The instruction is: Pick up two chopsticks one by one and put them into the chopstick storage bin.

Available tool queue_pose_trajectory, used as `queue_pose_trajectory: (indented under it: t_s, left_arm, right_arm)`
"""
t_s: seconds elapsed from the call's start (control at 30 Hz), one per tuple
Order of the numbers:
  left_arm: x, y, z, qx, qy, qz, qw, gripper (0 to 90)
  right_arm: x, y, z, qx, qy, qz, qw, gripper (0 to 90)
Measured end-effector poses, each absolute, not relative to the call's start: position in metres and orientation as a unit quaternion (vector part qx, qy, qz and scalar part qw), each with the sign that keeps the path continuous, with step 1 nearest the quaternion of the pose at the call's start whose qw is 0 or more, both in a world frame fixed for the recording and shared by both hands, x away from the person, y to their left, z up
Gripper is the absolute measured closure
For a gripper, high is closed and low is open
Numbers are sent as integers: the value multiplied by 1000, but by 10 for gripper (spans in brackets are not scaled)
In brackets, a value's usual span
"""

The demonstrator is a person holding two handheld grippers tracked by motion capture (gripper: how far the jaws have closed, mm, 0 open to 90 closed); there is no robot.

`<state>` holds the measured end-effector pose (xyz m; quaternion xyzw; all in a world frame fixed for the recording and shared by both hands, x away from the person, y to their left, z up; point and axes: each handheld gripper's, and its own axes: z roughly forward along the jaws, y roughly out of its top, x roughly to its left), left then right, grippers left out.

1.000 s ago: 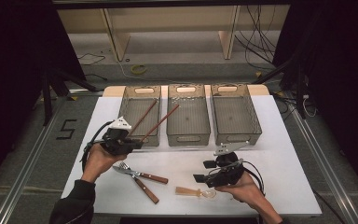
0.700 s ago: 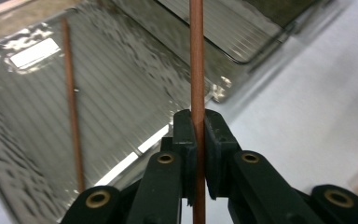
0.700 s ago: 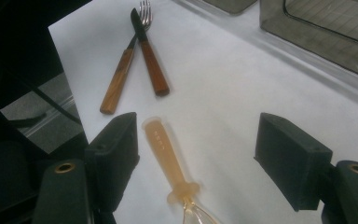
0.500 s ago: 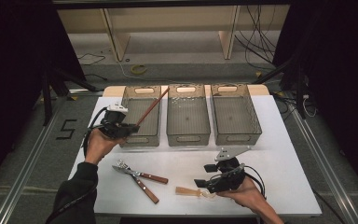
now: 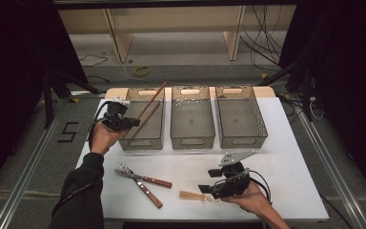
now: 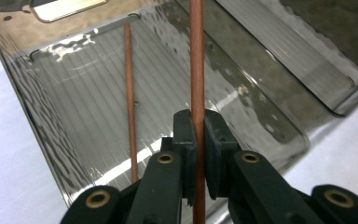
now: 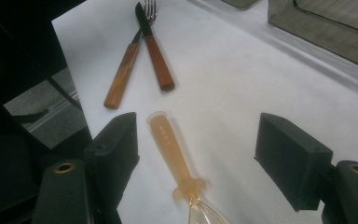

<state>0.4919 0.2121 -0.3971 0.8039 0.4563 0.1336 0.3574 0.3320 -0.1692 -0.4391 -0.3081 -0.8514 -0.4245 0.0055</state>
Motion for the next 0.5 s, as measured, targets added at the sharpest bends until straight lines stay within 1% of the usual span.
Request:
queue_pose_trajectory:
  t_s: [0.5]
  left_arm:
    - [514, 218, -416, 787, 500, 133, 336, 839]
  right_arm:
    - [332, -171, -439, -311, -851, -424, 8, 307]
